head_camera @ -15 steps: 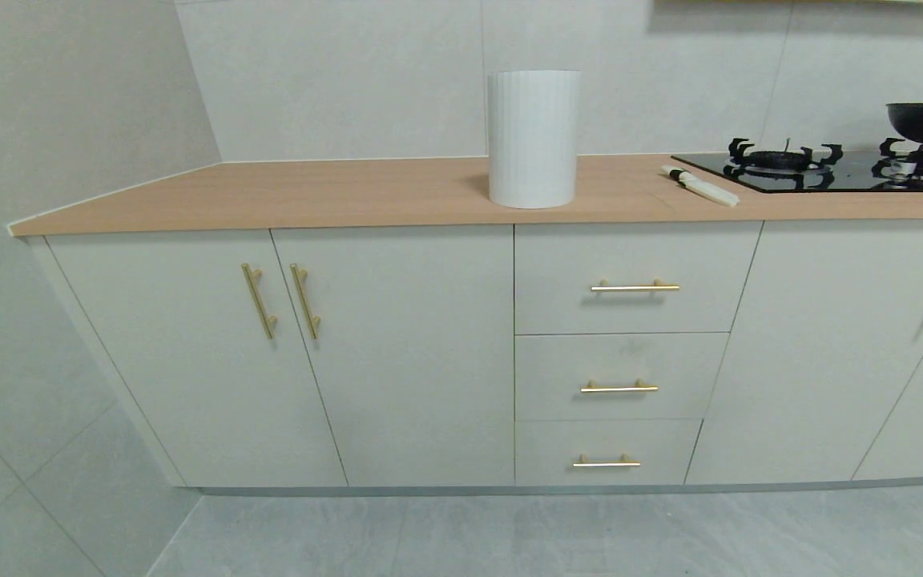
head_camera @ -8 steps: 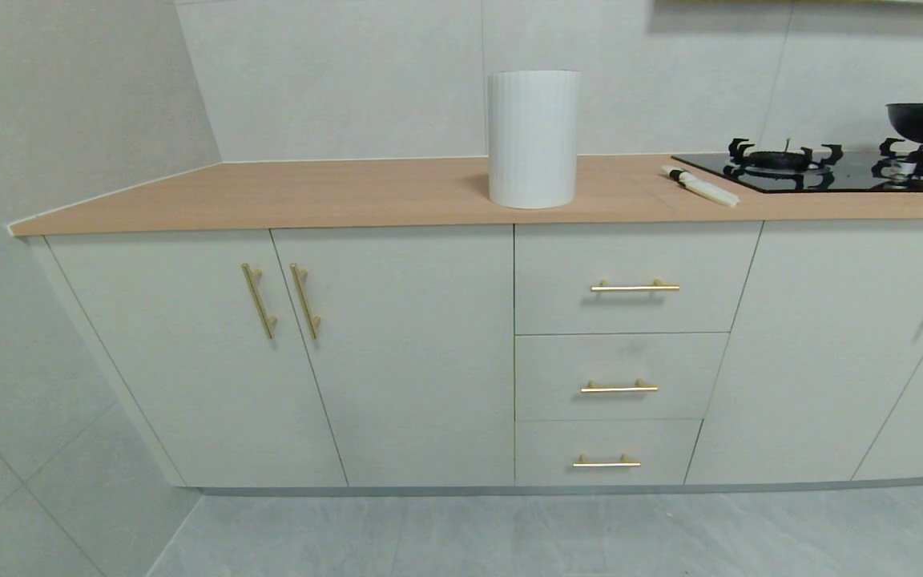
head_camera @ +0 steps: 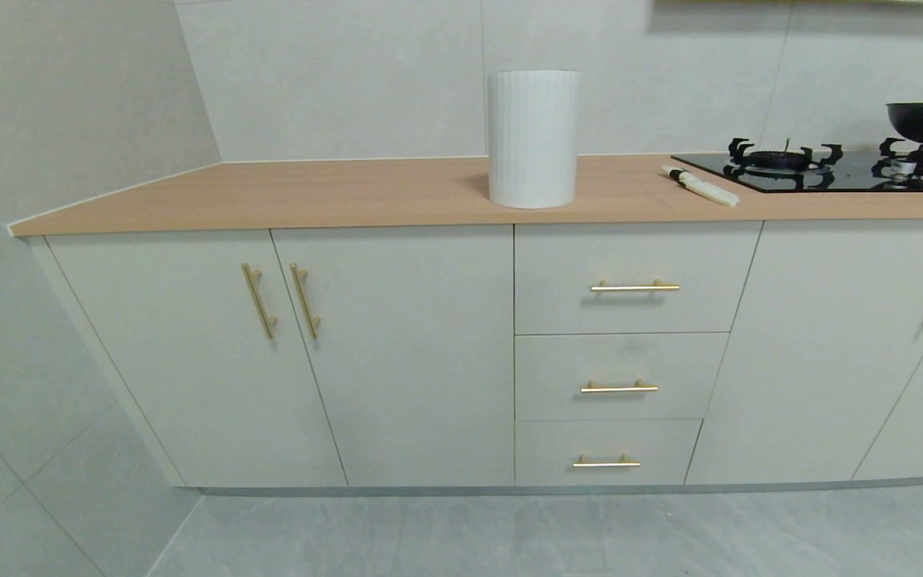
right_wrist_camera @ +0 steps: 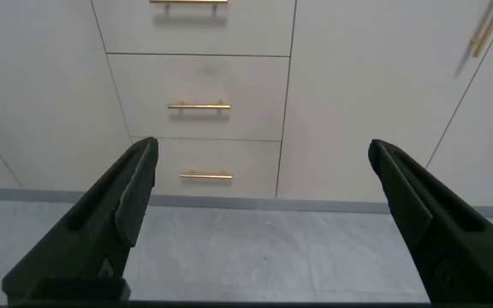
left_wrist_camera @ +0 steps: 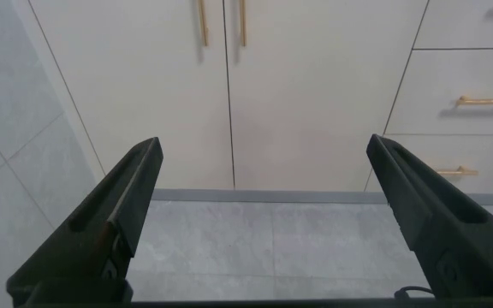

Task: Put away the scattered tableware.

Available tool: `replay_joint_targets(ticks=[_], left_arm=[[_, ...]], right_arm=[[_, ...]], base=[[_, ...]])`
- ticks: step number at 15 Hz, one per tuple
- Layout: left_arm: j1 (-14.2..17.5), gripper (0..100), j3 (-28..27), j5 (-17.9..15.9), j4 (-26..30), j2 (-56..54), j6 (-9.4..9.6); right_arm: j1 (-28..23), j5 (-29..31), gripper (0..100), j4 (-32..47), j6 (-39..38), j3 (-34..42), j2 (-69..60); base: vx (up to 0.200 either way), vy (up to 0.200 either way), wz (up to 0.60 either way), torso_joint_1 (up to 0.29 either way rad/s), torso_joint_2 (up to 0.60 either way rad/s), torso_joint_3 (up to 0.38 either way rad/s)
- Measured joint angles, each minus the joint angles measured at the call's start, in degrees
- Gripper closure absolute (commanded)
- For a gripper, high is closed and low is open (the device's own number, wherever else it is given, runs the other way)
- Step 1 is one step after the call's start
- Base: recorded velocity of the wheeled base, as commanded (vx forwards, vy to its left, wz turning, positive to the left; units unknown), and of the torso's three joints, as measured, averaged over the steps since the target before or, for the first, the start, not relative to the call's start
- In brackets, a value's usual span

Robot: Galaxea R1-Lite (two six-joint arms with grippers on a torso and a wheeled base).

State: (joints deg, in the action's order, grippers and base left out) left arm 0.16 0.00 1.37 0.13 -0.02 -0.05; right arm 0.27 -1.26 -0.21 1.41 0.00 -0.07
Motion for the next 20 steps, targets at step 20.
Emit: replay_joint_targets(ticks=[20], left_arm=[[0.0,0,0.0,0.02,0.02,0.0,-0.02]], right_arm=[[0.04,-0.22,0,0.05,-0.11,0.0,-0.02]], base=[[0.18,0.0,0.0,0.002,0.0,0.0]])
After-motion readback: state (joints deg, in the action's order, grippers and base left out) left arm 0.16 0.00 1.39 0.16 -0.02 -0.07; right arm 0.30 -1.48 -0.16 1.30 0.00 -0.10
